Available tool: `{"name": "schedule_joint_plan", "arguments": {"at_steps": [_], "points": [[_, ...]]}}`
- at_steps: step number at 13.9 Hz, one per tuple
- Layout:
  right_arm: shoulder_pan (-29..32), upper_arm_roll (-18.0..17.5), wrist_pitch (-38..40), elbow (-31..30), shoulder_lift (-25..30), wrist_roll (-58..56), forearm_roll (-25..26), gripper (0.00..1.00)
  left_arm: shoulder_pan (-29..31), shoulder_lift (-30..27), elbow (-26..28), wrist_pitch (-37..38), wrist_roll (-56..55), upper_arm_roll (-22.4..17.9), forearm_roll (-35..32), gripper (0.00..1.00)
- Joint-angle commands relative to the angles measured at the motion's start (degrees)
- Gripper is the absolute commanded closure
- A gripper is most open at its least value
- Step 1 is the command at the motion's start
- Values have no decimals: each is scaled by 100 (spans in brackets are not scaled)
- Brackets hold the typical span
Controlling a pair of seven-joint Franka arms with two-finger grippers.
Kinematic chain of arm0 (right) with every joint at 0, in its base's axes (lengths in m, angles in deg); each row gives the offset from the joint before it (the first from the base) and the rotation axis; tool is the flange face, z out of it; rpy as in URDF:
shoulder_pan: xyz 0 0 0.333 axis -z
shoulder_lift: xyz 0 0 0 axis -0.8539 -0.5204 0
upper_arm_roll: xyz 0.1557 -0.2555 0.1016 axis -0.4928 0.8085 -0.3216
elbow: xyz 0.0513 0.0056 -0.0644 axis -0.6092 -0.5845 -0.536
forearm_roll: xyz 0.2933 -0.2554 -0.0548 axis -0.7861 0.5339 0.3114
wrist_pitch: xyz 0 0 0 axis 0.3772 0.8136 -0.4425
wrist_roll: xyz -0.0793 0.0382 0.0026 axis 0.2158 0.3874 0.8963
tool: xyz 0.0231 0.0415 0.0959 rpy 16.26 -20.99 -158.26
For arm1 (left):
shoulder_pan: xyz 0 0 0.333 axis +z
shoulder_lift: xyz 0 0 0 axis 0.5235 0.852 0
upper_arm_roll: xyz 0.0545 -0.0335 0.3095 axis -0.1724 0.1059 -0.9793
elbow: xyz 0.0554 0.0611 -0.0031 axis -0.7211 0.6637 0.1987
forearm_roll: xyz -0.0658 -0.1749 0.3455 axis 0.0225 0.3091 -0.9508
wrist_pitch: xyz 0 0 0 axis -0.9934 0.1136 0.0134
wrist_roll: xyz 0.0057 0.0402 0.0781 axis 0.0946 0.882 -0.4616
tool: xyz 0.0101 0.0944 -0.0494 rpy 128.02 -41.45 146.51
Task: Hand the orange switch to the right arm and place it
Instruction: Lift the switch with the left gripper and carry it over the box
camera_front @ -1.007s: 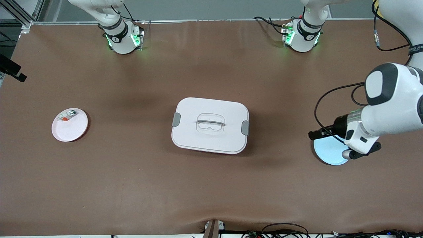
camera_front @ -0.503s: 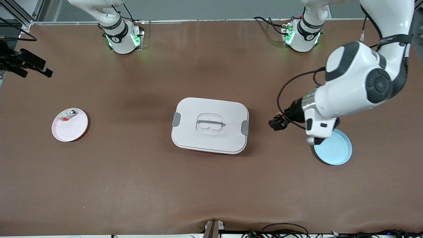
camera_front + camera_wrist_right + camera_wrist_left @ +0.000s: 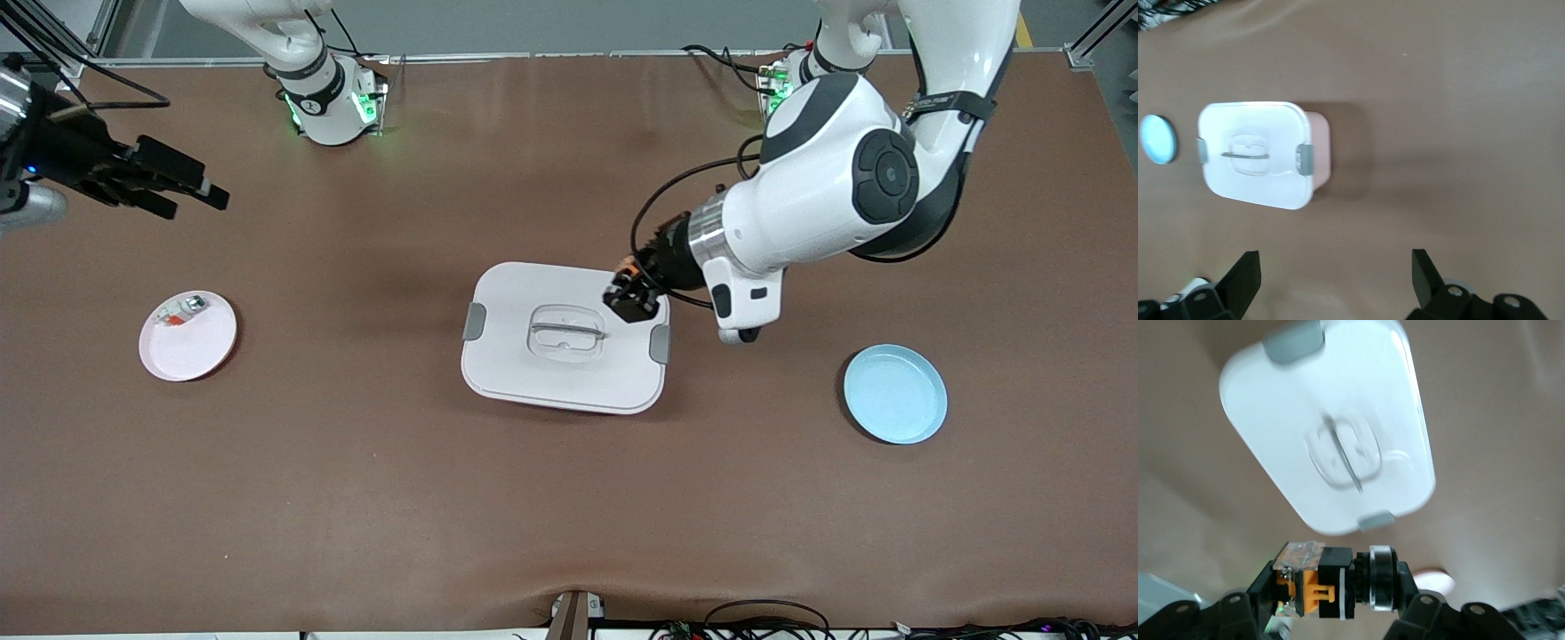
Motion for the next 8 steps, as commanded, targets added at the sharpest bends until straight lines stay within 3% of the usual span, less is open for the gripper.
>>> {"name": "schedule_joint_plan", "arguments": {"at_steps": [1,4,6,8], "points": [[-126,26,-681,-957,523,104,-572,0,-185,107,-175,-320,-630,17,472,100],[-485,26,-1507,-1828,919,253,-1091,0,-501,308,-175,-909,-1097,17,930,100],[-828,-88,-2201,-2312,1122,358,-1180,0,-791,379,-175,-1094,-1168,8,975,100],[-1223,-150,-2528,-2376,1096,560,-1198,0,-1011,519,-175,-1252,-1177,-1,975,100]]}}
